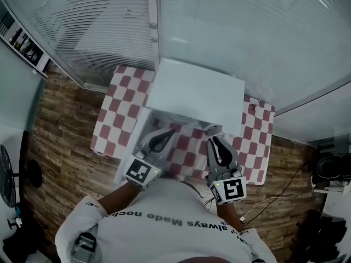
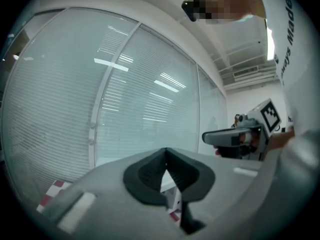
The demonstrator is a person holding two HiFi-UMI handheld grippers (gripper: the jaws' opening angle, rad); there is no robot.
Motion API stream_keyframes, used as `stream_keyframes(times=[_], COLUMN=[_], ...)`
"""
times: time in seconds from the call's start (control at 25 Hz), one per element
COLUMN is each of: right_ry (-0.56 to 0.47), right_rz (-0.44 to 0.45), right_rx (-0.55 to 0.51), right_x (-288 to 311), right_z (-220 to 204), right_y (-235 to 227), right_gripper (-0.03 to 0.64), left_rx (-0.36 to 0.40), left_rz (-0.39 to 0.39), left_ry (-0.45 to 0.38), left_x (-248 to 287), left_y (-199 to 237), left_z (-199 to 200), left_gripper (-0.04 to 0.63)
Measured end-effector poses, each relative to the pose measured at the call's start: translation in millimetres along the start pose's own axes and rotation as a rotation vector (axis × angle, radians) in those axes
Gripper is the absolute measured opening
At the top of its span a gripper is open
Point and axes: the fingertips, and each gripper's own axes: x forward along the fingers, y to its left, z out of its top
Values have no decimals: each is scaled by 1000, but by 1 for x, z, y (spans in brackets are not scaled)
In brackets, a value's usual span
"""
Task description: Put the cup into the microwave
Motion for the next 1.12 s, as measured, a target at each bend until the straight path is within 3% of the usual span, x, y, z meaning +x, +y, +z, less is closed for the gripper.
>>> stream_keyframes(times=[0.32, 1.12], right_ry=[-17, -15], right_rz=[46, 44], right_rx=[-25, -16], right_x=[-5, 2], right_z=[20, 24], right_y=[10, -3], right_gripper=[52, 52], left_rx=[4, 8], left_rz=[-21, -29], left_ry=[5, 31], left_x=[1, 15], left_y=[-4, -1], left_z=[7, 3], left_gripper=[3, 3])
